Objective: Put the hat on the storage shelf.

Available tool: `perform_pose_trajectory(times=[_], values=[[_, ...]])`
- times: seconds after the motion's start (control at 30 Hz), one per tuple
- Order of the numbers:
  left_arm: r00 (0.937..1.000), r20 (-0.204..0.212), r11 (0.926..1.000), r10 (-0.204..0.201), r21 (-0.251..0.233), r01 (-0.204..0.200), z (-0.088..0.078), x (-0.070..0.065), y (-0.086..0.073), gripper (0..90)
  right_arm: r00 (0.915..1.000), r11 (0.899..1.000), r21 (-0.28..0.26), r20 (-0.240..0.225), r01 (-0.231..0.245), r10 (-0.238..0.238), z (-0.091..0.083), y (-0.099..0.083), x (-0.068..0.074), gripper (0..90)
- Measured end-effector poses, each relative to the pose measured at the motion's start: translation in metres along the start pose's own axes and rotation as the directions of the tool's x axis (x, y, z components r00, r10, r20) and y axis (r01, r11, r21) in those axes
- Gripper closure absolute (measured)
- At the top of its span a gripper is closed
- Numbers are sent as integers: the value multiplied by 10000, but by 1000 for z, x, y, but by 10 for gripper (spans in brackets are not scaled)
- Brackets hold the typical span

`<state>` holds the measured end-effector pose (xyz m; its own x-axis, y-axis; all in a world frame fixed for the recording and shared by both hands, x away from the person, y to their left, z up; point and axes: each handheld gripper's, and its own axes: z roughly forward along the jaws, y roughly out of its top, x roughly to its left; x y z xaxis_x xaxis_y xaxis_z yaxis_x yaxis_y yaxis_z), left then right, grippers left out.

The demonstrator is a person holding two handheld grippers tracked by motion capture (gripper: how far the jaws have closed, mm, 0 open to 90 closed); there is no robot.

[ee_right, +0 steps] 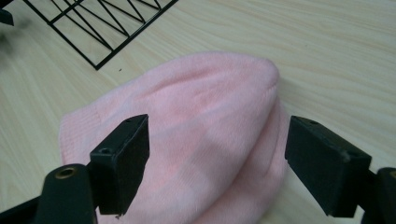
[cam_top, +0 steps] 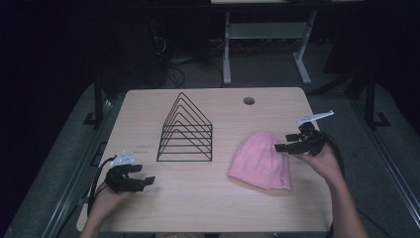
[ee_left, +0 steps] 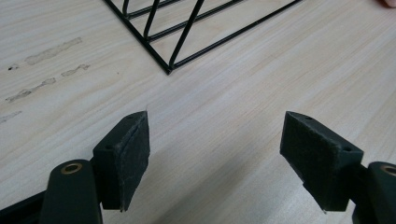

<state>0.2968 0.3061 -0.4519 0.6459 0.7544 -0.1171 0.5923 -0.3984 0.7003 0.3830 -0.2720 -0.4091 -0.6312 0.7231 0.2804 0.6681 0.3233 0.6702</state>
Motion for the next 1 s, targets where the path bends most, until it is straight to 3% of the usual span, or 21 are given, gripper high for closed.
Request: perform_pose_trajectory(times=[0.2, 0.57, 0.83, 1.0], values=[[10000, 6, 10000, 20, -65, -20, 0, 2, 0, 239, 10000, 9992, 390, 33, -43, 42, 16, 10, -8, 215], [9999, 13, 9999, 102, -70, -102, 0, 2, 0, 239, 9984, 9944, 898, -5, -563, 566, 49, 27, -24, 235], [9998, -175, 9995, 38, -329, -44, -1, 2, 2, 239, 9975, 9915, 1098, -52, -694, 704, 66, 28, -33, 241], [9998, -154, 9997, 131, -189, -134, 3, 5, 3, 239, 9972, 9886, 1322, -88, -722, 740, 74, 29, -37, 265]])
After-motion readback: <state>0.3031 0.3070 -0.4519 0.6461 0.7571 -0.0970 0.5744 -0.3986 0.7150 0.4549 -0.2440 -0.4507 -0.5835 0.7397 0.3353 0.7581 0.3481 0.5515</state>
